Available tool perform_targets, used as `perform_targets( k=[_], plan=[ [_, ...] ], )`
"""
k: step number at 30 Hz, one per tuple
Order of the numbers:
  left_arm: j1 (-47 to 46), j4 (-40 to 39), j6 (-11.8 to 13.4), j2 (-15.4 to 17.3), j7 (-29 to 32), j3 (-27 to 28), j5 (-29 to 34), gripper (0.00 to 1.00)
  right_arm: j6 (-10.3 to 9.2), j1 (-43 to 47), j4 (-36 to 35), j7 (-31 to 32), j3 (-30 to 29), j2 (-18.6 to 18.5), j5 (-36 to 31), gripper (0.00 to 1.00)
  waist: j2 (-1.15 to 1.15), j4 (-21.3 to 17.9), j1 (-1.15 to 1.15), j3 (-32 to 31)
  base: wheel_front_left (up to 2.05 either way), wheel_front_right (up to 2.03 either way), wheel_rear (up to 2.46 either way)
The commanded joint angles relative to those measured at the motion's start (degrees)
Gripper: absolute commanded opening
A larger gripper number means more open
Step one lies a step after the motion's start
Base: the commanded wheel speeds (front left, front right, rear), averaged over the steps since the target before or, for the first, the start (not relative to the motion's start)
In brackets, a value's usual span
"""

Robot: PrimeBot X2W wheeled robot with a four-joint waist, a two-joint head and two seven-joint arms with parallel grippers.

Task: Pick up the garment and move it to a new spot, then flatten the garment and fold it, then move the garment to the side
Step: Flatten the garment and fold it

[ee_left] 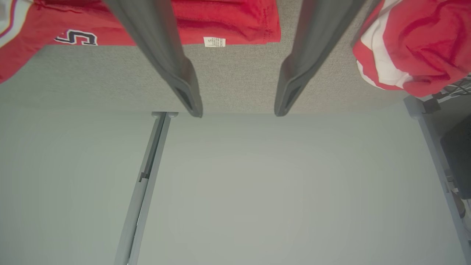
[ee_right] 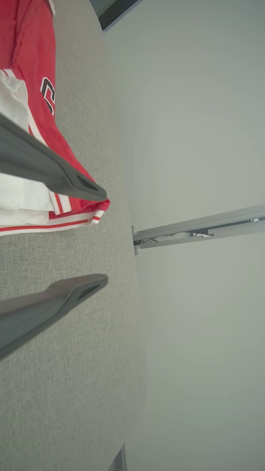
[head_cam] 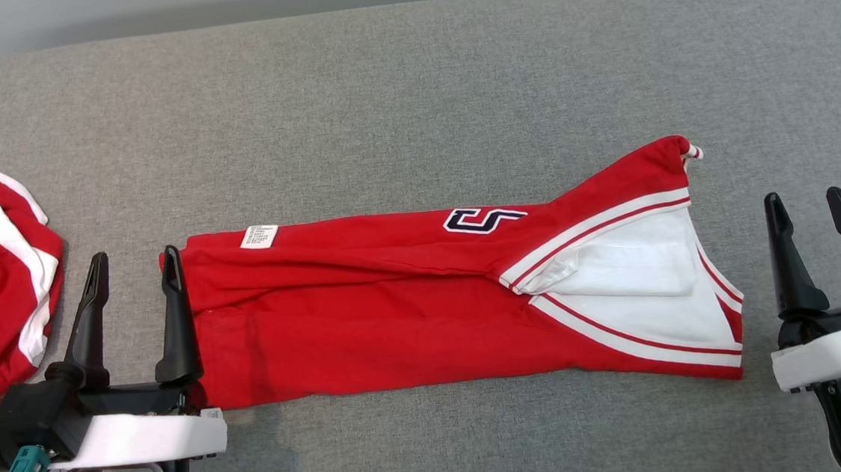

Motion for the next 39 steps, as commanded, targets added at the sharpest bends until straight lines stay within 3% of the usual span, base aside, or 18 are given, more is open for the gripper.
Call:
perform_targets(
  k=[1,16,18,19,20,24,29,39],
  plan=[
    [-0.9,0.0,-0.2,-0.1,-0.3,0.2,0.4,1.00,-0.02,-1.0,0.7,0.4,0.0,-0.6,0.2,1.00,0.00,0.2,0.00,0.3,0.00,0.00,0.00],
    [-4.6,1.3,-3.1,-3.6,-0.3,-0.8,1.6,1.00,-0.02,-10.2,21.3,3.2,9.7,-4.4,4.4,1.00,0.00,4.3,0.00,5.8,0.00,0.00,0.00],
    [-4.8,1.5,-3.6,-4.1,-0.3,-0.4,1.7,1.00,-0.01,-10.1,22.6,3.6,11.8,-4.6,5.9,0.33,0.00,4.5,0.00,6.0,0.00,0.00,0.00],
    [-4.8,1.5,-3.6,-4.1,-0.3,-0.4,1.7,1.00,-0.01,-10.1,22.6,3.6,11.8,-4.6,5.9,0.33,0.00,4.5,0.00,6.0,0.00,0.00,0.00],
    [-4.8,1.6,-3.8,-4.2,-0.3,-0.2,1.9,1.00,-0.01,-10.1,23.0,3.9,12.5,-4.7,6.7,0.00,0.00,4.5,0.00,6.1,0.00,0.00,0.00],
    [-4.6,1.8,-4.5,-4.5,-0.3,0.9,2.4,1.00,-0.03,-10.7,22.6,2.7,13.6,-6.1,9.6,0.00,0.00,4.1,0.00,6.1,0.00,0.00,0.00],
    [-4.9,1.9,-5.8,-4.9,-0.3,1.7,3.3,1.00,-0.09,-10.8,21.0,1.1,11.0,-9.6,12.3,0.00,0.00,3.0,0.00,6.1,0.00,0.00,0.00],
    [-5.3,2.5,-7.2,-5.2,-0.3,2.4,4.4,1.00,-0.09,-12.7,25.2,0.0,8.3,-13.5,16.0,0.00,0.00,1.7,0.00,6.1,0.00,0.00,0.00]
  ],
)
